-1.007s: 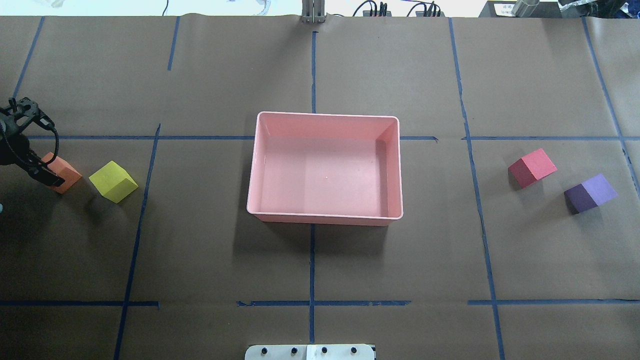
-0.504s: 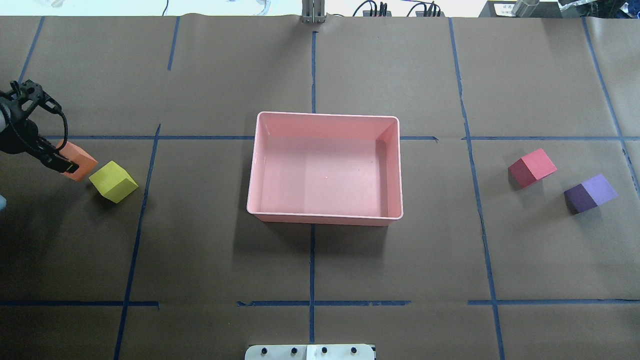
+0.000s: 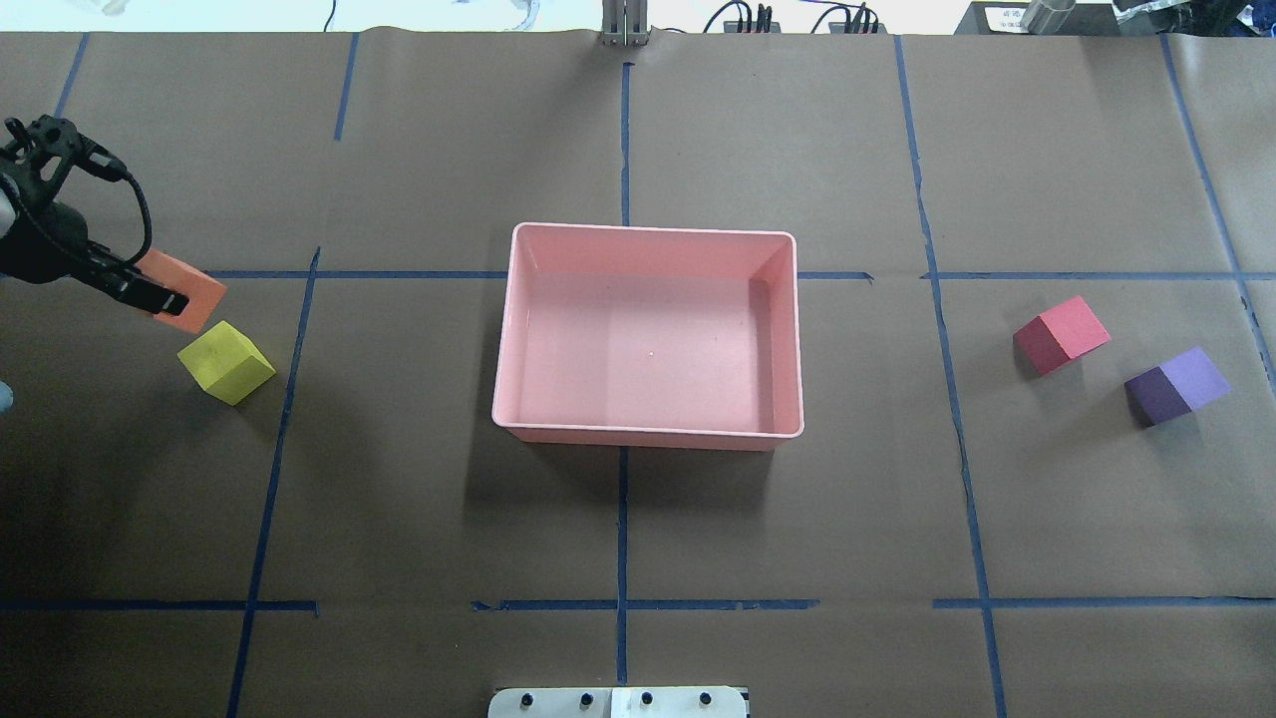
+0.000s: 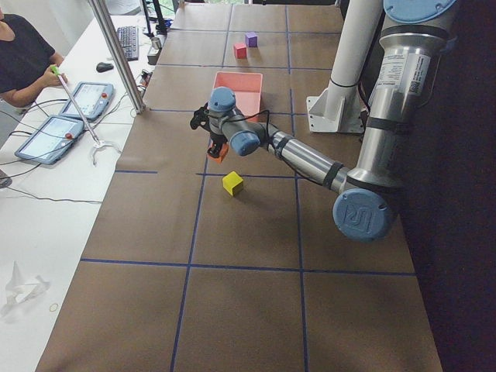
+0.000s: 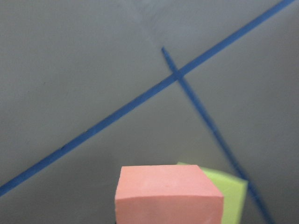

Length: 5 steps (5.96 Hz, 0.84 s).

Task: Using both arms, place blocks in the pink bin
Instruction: 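Lift the orange cube with the left gripper and carry it over the bin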

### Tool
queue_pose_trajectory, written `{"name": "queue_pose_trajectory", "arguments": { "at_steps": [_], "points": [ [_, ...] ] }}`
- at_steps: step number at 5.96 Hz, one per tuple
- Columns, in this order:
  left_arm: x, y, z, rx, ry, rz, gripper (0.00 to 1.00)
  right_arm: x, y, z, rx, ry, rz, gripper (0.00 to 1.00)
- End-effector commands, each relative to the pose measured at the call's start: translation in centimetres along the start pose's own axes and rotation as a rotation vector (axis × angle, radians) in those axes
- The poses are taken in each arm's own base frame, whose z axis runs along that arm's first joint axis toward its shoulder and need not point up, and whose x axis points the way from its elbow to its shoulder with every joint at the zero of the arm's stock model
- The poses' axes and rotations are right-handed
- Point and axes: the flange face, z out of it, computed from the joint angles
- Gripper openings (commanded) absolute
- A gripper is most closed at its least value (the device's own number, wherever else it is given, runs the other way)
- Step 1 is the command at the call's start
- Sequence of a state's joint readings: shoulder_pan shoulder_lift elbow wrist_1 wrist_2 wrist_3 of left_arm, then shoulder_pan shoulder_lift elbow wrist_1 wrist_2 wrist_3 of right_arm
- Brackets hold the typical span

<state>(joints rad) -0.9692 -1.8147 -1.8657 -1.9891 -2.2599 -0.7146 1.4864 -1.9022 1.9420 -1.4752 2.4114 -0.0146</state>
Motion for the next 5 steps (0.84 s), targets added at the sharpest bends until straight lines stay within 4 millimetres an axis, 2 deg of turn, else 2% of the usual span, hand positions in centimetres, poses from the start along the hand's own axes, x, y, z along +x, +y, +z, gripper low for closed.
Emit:
{"name": "queue_pose_trajectory", "arguments": {
  "at_steps": [1,2,3,4,5],
  "points": [
    [15.1,-1.0,5.3,0.057,0.065,-0.118,0.36,0.0,0.0,0.1,-0.002,0.0,0.001,1.0],
    [19.6,-0.3,6.9,0.049,0.1,-0.171,0.36,-0.1,-0.1,0.0,0.0,0.0,-0.001,1.0],
    [22.7,-1.9,8.7,0.066,0.101,-0.241,0.36,-0.6,-0.3,0.6,-0.015,-0.003,-0.009,1.0],
    [27.6,-2.6,12.5,0.139,0.07,-0.287,0.36,-1.3,-0.8,0.9,-0.022,-0.008,-0.026,1.0],
    [27.9,-2.5,13.0,0.166,0.058,-0.285,0.38,-2.1,-1.4,1.4,-0.032,-0.011,-0.046,1.0]
  ]
}}
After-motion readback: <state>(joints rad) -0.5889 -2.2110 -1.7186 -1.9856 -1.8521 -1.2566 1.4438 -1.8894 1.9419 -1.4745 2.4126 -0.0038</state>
